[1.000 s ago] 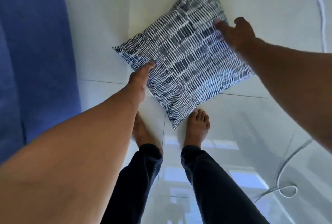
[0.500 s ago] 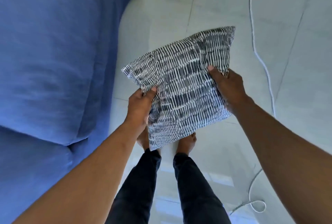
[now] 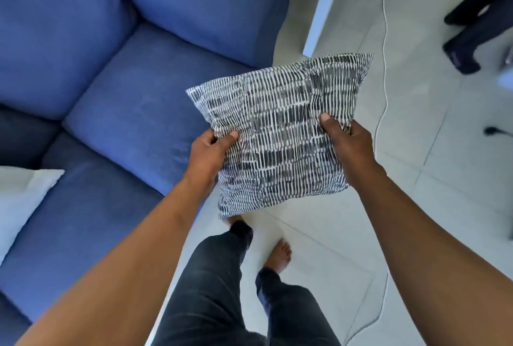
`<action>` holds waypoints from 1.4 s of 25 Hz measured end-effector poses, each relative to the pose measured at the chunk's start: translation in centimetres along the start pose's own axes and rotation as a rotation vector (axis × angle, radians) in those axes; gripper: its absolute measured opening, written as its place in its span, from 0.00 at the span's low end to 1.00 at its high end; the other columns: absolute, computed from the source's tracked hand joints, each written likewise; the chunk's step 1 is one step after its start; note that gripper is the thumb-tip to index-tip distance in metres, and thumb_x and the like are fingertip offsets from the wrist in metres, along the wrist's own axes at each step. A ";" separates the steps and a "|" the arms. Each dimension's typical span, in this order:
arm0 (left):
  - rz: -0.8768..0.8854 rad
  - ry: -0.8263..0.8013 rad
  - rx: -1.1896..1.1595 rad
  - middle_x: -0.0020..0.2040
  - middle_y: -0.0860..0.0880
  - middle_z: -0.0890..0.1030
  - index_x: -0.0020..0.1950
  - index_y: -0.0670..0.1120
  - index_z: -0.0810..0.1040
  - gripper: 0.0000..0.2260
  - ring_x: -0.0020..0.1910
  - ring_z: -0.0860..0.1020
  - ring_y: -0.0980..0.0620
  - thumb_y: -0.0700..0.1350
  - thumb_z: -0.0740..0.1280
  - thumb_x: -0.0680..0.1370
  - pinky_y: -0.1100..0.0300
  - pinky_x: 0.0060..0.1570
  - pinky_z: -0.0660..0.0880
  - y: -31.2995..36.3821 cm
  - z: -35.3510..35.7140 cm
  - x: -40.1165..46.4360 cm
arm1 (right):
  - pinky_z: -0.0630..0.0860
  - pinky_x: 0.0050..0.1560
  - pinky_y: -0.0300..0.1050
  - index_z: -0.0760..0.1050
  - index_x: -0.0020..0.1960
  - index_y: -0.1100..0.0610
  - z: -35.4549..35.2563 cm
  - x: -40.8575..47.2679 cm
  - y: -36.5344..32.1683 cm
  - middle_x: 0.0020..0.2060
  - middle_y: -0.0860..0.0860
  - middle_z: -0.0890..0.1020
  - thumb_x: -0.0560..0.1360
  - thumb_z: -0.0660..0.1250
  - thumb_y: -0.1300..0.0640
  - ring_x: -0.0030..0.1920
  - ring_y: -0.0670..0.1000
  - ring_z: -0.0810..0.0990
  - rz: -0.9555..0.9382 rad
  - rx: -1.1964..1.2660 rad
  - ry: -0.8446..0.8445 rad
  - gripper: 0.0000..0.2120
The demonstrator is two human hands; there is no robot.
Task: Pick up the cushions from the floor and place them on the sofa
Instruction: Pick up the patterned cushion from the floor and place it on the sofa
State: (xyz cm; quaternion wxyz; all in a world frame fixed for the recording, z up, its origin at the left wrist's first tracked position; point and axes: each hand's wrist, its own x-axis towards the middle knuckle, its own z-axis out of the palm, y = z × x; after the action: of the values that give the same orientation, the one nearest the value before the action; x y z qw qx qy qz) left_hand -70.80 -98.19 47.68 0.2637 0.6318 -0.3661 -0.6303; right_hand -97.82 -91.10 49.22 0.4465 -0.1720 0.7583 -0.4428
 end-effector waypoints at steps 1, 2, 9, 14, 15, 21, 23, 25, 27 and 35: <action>-0.002 0.002 -0.033 0.45 0.57 0.89 0.56 0.46 0.83 0.05 0.40 0.87 0.62 0.41 0.73 0.81 0.66 0.40 0.84 0.6 -1.2 0.3 | 0.75 0.43 0.36 0.84 0.46 0.43 1.2 0.2 -1.1 0.41 0.33 0.87 0.68 0.77 0.35 0.40 0.32 0.84 -0.013 -0.013 -0.018 0.14; -0.008 0.013 -0.061 0.41 0.60 0.88 0.53 0.48 0.81 0.03 0.37 0.85 0.66 0.41 0.73 0.81 0.69 0.37 0.82 1.3 -2.7 0.5 | 0.75 0.44 0.37 0.84 0.47 0.43 2.8 0.3 -2.3 0.41 0.34 0.88 0.68 0.77 0.36 0.41 0.34 0.85 -0.019 -0.038 -0.044 0.13; -0.057 0.169 -0.189 0.39 0.57 0.85 0.53 0.44 0.80 0.07 0.34 0.82 0.62 0.41 0.76 0.78 0.69 0.33 0.75 4.6 -13.6 4.8 | 0.82 0.48 0.45 0.85 0.50 0.48 16.7 2.9 -9.0 0.44 0.43 0.90 0.73 0.79 0.50 0.43 0.45 0.89 -0.009 -0.143 -0.194 0.07; -0.096 0.272 -0.271 0.51 0.54 0.86 0.62 0.46 0.81 0.15 0.49 0.84 0.56 0.45 0.77 0.77 0.63 0.42 0.75 7.2 -24.9 8.0 | 0.81 0.45 0.46 0.83 0.52 0.50 30.5 4.8 -13.5 0.48 0.48 0.89 0.72 0.79 0.55 0.46 0.52 0.87 -0.035 -0.330 -0.339 0.10; -0.110 0.284 -0.283 0.54 0.52 0.87 0.63 0.47 0.81 0.16 0.54 0.84 0.54 0.47 0.77 0.77 0.61 0.44 0.75 7.4 -27.2 8.8 | 0.81 0.45 0.45 0.83 0.52 0.50 33.3 5.0 -14.4 0.47 0.48 0.88 0.72 0.79 0.56 0.46 0.52 0.87 -0.063 -0.360 -0.378 0.10; -0.092 0.397 -0.354 0.49 0.56 0.90 0.56 0.49 0.83 0.11 0.51 0.87 0.56 0.44 0.79 0.76 0.59 0.47 0.80 8.5 -35.2 12.5 | 0.83 0.51 0.46 0.81 0.53 0.53 45.6 7.4 -18.3 0.51 0.52 0.87 0.72 0.77 0.65 0.52 0.53 0.87 -0.138 -0.459 -0.530 0.13; -0.051 0.427 -0.365 0.44 0.62 0.89 0.53 0.51 0.83 0.11 0.44 0.87 0.65 0.38 0.77 0.76 0.69 0.38 0.79 9.3 -36.2 13.2 | 0.79 0.65 0.53 0.77 0.67 0.60 49.0 8.4 -19.5 0.64 0.55 0.83 0.73 0.77 0.65 0.65 0.58 0.81 -0.147 -0.479 -0.573 0.24; -0.028 0.500 -0.381 0.47 0.57 0.90 0.55 0.49 0.83 0.12 0.46 0.87 0.61 0.35 0.76 0.76 0.67 0.42 0.82 10.4 -37.0 14.1 | 0.71 0.72 0.50 0.66 0.78 0.62 52.0 9.8 -20.5 0.75 0.54 0.73 0.74 0.77 0.63 0.71 0.54 0.74 -0.169 -0.496 -0.614 0.36; 0.000 0.573 -0.400 0.55 0.48 0.89 0.59 0.45 0.83 0.13 0.54 0.87 0.51 0.34 0.76 0.76 0.54 0.54 0.84 12.0 -37.7 15.3 | 0.71 0.65 0.43 0.67 0.77 0.62 54.6 11.6 -21.0 0.73 0.50 0.74 0.73 0.77 0.63 0.65 0.50 0.75 -0.220 -0.483 -0.627 0.35; -0.137 0.712 -0.289 0.42 0.53 0.82 0.48 0.51 0.78 0.10 0.37 0.78 0.55 0.40 0.77 0.77 0.60 0.40 0.76 11.9 -40.5 26.5 | 0.77 0.60 0.47 0.69 0.76 0.58 63.6 20.9 -20.2 0.69 0.53 0.79 0.75 0.77 0.57 0.65 0.55 0.79 -0.195 -0.796 -0.797 0.33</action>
State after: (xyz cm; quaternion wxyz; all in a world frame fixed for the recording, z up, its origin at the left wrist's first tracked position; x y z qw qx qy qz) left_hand -33.97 -131.48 43.81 0.4179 0.7903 -0.1160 -0.4329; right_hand -59.11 -148.86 41.65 0.5559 -0.5499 0.6202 -0.0633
